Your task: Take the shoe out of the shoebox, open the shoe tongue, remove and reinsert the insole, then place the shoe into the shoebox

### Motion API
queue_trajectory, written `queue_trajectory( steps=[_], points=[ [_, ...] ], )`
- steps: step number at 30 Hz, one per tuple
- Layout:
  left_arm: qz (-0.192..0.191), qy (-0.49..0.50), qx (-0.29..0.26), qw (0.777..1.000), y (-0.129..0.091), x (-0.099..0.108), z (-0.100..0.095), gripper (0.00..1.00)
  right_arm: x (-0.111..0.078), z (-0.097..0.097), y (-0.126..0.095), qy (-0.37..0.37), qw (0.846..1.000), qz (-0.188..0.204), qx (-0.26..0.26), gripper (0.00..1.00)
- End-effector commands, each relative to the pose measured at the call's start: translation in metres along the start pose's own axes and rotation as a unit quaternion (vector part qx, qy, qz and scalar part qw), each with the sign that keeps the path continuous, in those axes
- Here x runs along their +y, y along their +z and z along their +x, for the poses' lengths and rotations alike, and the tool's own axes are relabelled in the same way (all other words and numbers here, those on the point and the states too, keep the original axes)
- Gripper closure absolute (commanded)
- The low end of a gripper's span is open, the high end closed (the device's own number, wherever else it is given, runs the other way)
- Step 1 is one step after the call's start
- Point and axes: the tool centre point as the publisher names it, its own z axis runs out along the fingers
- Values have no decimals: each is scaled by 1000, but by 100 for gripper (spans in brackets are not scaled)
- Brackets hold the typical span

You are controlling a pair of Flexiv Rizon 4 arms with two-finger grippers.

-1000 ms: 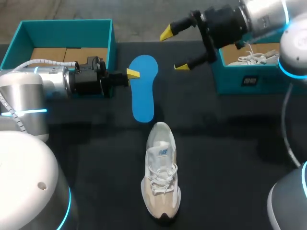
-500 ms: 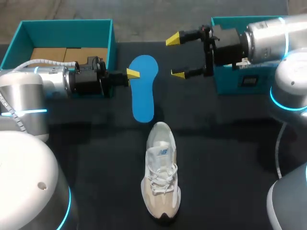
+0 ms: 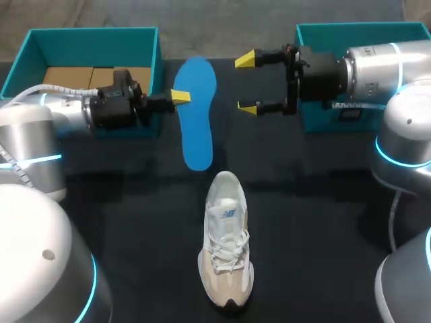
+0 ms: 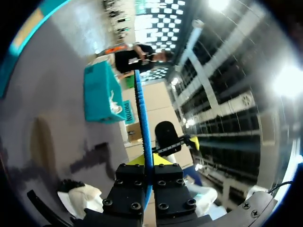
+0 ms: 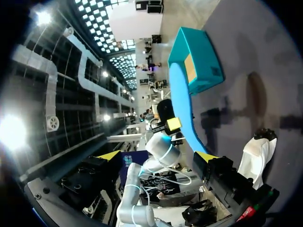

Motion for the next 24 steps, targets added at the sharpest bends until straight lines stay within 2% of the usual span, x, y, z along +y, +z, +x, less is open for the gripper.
queue_trajectory(
  steps=[1,6,9,14,20,23,24],
  points=[
    [11,134,18,991,-8,6,9,100,1,1,2,1,1000,0,-2,0],
    [25,289,36,956,-12,12,29,100,1,1,2,1,1000,0,-2,0],
    [36,372,33,927,-14,12,41,100,1,1,2,1,1000,0,-2,0],
    [62,513,34,855,-13,12,55,100,1,1,2,1,1000,0,-2,0],
    [52,590,54,804,-16,8,66,100,1,1,2,1,1000,0,-2,0],
    [59,621,68,778,-19,5,69,100,1,1,2,1,1000,0,-2,0],
    [68,643,63,760,-20,3,69,100,1,1,2,1,1000,0,-2,0]
  ],
)
